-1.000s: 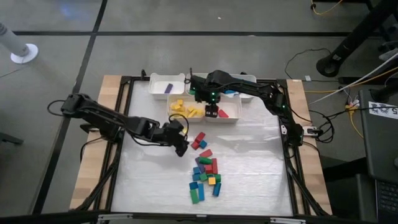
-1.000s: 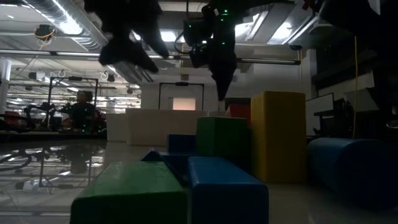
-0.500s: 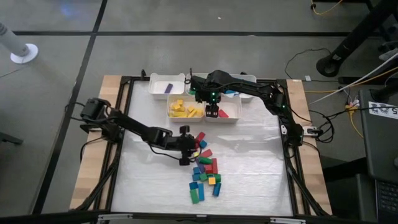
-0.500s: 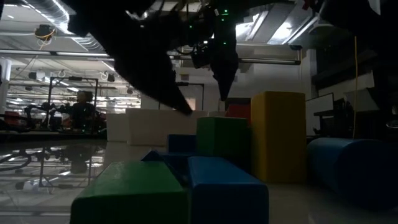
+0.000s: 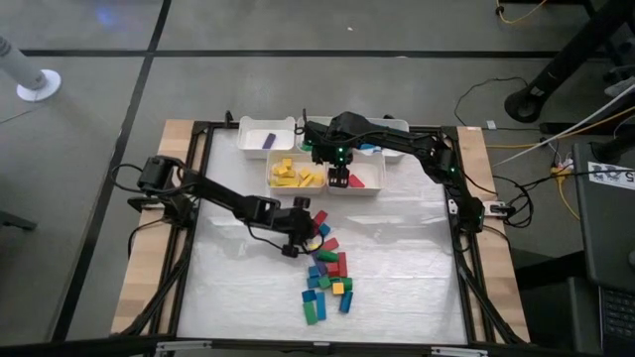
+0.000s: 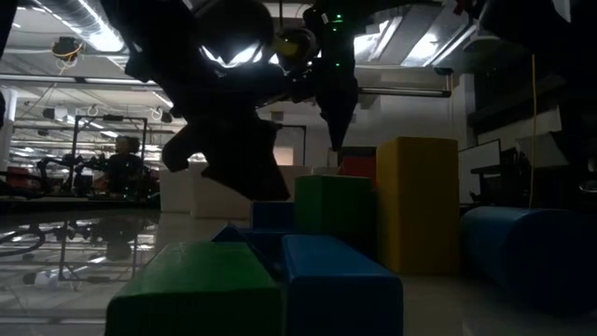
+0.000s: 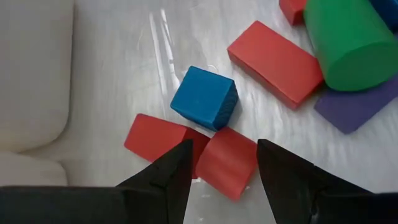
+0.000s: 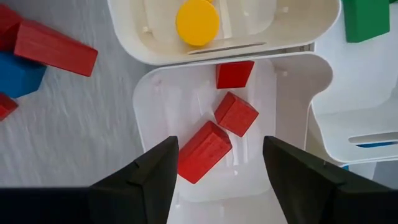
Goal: Sort blocks
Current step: Put the red block into the bottom right bin
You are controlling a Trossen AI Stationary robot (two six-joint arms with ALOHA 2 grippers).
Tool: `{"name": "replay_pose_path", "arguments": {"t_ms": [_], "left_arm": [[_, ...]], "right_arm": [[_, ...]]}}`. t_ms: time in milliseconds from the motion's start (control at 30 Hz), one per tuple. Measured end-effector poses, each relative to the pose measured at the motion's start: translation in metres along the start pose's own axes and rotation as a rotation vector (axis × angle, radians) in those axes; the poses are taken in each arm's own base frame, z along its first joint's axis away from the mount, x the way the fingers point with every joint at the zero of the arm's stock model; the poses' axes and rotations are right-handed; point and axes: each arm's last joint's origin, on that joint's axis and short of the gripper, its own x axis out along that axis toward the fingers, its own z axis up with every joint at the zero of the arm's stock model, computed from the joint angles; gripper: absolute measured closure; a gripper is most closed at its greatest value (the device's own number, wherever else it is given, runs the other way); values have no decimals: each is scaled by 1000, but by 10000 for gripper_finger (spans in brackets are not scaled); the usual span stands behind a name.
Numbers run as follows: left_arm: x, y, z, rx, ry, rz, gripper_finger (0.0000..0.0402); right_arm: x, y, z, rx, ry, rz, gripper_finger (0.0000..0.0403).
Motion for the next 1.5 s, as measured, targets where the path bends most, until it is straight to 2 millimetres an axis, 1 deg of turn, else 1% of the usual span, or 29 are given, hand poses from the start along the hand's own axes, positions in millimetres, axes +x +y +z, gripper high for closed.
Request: {"name": "replay_pose_path", "arguments": {"t_ms": [67,200,400,800,1067,1167,1333,1500], "left_arm": [[1,4,-1,13,1,-6,235],[2,10,-3,25,-13,-70,235],[2,11,-3,112,-20,-82,235],[-1,-8,1,125,-37,-139,235],[-1,-8,2,163,-42,-131,235],[-1,-6,2,201,-43,-126,235],[1,2,-1,192,-34,-111,235],[8,9,-6,229,-10,-102,235]], "right_arm": [[0,0,0,0,0,0,171],[0,0,0,0,0,0,171],[0,0,0,0,0,0,171],[0,0,0,0,4,1,171],[0,0,0,0,4,1,171],[0,0,0,0,4,1,171],[0,0,-1,29,6,2,171],[-4,1,-4,55,19,4,171]]}}
